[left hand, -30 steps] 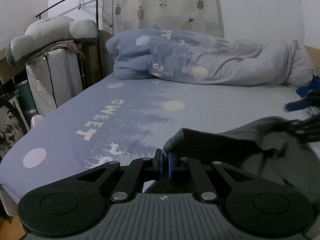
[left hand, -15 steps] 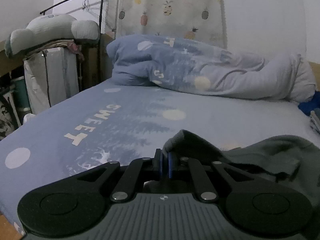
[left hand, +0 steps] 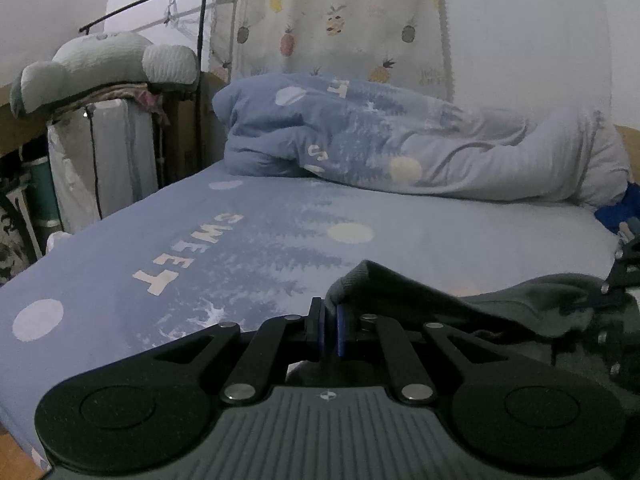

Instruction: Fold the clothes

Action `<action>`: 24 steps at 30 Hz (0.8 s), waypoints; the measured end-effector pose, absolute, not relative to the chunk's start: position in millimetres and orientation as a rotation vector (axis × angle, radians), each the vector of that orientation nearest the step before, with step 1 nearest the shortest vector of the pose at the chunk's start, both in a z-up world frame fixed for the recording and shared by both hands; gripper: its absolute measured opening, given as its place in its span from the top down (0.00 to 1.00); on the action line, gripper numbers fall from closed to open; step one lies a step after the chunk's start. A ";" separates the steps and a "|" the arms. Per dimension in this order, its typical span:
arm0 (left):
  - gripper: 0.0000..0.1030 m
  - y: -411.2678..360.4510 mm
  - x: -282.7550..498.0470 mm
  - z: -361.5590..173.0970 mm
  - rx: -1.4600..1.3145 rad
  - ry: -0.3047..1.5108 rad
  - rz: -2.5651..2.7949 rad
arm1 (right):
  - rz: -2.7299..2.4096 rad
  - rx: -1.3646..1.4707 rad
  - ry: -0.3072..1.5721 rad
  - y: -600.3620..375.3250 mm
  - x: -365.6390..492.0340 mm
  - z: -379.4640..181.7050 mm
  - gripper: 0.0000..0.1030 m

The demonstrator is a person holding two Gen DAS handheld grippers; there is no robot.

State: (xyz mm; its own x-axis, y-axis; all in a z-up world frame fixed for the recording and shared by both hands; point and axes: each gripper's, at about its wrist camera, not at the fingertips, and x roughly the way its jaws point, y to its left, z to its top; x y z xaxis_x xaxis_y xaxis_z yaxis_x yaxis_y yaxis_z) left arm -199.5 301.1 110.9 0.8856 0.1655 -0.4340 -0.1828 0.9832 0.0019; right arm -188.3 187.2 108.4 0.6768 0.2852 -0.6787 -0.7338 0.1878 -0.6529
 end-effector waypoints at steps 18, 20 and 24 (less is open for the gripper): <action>0.93 245.1 -302.9 302.6 0.123 -0.001 0.206 | 0.810 -0.351 0.241 47.8 -274.5 384.8 0.92; 0.93 232.6 -317.1 332.0 0.170 -0.047 0.194 | 0.770 -0.414 0.180 38.0 -288.9 408.7 0.92; 0.93 210.3 -344.1 385.0 0.254 -0.132 0.183 | 0.687 -0.540 0.047 23.4 -324.5 454.2 0.93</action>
